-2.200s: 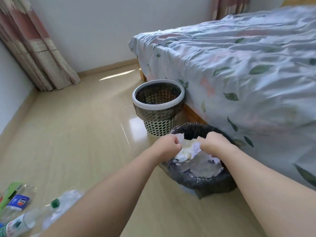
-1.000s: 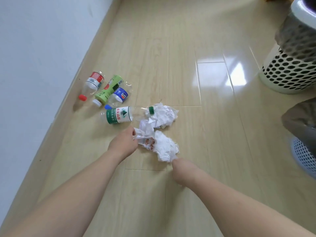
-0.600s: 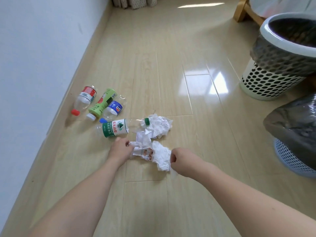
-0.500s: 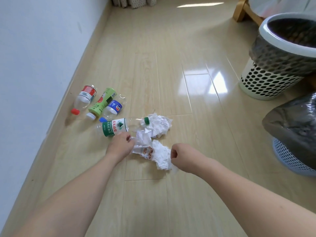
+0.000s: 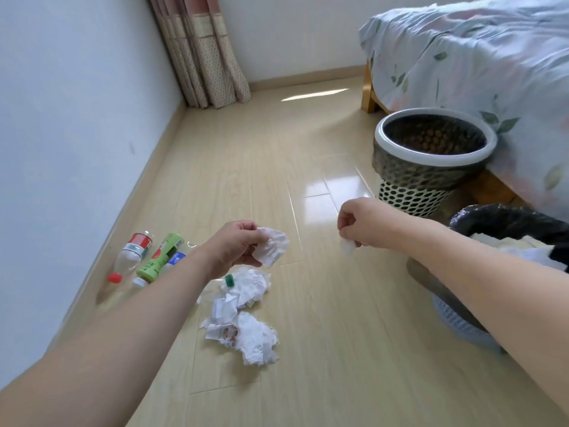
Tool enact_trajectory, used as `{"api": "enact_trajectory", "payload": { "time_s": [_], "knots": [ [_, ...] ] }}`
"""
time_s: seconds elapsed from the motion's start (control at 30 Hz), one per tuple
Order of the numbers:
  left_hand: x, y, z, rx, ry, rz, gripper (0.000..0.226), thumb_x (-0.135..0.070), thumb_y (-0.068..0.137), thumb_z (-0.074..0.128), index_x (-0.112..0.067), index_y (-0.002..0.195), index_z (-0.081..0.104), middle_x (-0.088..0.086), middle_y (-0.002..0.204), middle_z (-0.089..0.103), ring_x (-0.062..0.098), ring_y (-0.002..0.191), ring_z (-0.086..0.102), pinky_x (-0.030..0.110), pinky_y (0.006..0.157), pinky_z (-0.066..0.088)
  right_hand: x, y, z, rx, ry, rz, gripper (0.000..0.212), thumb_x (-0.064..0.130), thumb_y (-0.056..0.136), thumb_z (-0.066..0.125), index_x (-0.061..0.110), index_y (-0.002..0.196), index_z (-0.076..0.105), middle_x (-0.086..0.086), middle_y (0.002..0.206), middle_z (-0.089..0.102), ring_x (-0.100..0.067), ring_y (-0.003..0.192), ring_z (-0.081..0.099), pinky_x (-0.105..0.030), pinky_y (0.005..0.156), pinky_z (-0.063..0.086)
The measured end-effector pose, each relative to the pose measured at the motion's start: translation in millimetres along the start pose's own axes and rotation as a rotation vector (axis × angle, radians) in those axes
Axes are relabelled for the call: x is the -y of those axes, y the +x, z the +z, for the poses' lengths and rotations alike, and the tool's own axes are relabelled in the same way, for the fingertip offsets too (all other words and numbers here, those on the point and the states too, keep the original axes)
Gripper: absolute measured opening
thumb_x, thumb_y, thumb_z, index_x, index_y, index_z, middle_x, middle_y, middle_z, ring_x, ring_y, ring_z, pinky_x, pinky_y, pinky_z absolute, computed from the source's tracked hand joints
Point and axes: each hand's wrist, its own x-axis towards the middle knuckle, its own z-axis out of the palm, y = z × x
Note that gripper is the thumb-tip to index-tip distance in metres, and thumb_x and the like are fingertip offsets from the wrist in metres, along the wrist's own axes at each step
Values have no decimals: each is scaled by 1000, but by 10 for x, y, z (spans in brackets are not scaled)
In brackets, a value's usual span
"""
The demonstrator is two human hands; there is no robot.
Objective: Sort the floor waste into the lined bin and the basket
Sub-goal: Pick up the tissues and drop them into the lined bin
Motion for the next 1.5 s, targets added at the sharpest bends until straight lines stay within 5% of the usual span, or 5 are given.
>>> {"api": "enact_trajectory", "payload": {
  "time_s": [0.3, 0.7, 0.8, 1.0, 1.5],
  "knots": [
    [-996, 311, 2105, 49, 48, 209, 8, -4, 90, 61, -4, 84, 56, 16, 79, 61, 24, 65, 60, 31, 57, 58, -1623, -446, -1090, -331, 109, 290, 21, 7, 88, 53, 21, 74, 57, -5, 89, 65, -23, 83, 66, -31, 68, 54],
    [-852, 556, 4147, 157, 1020, 514, 22, -20, 86, 46, -11, 86, 66, 5, 85, 69, 24, 78, 62, 35, 70, 54, -2896, -904, -1086, -244, -24, 599, 13, 5, 85, 51, 8, 75, 57, -7, 75, 54, -30, 75, 55, -24, 58, 42],
    [-998, 518, 3947, 24, 929, 603, 24, -17, 87, 44, -14, 92, 67, 2, 90, 68, 22, 83, 61, 33, 73, 51, -2748, -809, -1178, -302, -79, 565, 26, 1, 83, 48, 14, 62, 38, -6, 68, 45, -29, 75, 45, -26, 59, 40],
    [-928, 416, 2924, -130, 847, 554, 25, -14, 90, 45, -14, 101, 67, 0, 97, 68, 19, 89, 61, 34, 81, 51, -2072, -496, -987, -466, -139, 241, 27, 13, 92, 44, 10, 113, 61, -10, 112, 60, -30, 106, 55, -41, 93, 48],
    [1351, -79, -143, -162, 906, -114, 24, -14, 87, 50, -17, 105, 65, 1, 105, 68, 20, 97, 62, 30, 85, 50, 99, 269, 1608, 275, -78, -45, 33, 17, 92, 43, 16, 122, 56, -3, 124, 56, -22, 113, 53, -29, 89, 44]
  ]
}}
